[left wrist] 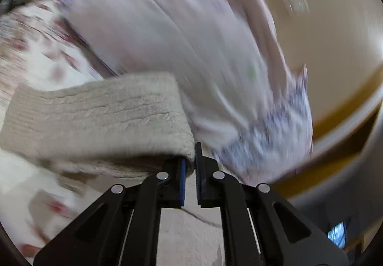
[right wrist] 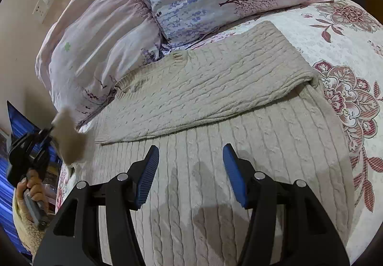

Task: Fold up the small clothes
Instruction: 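Fold the held sleeve across the sweater body with the left gripper, release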

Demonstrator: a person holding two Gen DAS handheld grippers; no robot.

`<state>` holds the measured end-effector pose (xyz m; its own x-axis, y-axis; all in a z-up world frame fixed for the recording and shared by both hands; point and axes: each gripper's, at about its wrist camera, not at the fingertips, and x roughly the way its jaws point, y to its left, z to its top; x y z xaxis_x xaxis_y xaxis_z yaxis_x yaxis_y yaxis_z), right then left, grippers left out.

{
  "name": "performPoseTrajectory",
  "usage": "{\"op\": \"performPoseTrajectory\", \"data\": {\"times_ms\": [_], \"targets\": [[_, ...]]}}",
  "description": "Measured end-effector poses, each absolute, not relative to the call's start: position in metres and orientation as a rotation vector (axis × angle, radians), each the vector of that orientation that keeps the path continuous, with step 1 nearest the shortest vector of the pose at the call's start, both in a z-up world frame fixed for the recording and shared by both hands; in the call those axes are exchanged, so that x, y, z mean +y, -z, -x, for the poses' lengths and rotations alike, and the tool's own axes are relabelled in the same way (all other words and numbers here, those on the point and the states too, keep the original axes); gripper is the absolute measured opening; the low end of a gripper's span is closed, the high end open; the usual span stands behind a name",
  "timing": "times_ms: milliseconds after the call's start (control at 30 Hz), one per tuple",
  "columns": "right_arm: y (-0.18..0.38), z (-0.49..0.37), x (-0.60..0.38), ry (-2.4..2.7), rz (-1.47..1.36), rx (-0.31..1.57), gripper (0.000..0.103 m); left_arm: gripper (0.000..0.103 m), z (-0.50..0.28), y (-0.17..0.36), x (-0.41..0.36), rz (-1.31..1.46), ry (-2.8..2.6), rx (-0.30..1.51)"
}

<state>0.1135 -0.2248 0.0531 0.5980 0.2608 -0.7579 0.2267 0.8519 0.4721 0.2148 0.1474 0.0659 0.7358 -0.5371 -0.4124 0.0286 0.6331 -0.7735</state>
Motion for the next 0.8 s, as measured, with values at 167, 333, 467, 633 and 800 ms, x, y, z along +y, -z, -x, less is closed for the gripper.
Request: {"op": "performPoseTrajectory", "data": {"times_ms": [167, 333, 467, 633, 800], "targets": [[-0.051, -0.112, -0.225, -0.018, -0.56, 0.961, 0.058, 0.008, -0.232, -0.024, 0.075, 0.74, 0.439, 0.862], [-0.05, -0.113, -0.226, -0.025, -0.547, 0.97, 0.058, 0.036, -0.227, -0.003, 0.091, 0.879, 0.414, 0.912], [-0.048, -0.115, -0.223, -0.037, -0.55, 0.978, 0.058, 0.042, -0.222, -0.005, 0.128, 1.0, 0.343, 0.86], [-0.063, -0.126, -0.205, -0.106, -0.488, 0.961, 0.058, 0.042, -0.216, -0.004, 0.168, 1.094, 0.246, 0.815], [-0.084, -0.134, -0.174, -0.212, -0.365, 0.921, 0.058, 0.022, -0.215, -0.001, 0.193, 1.165, 0.176, 0.786]]}}
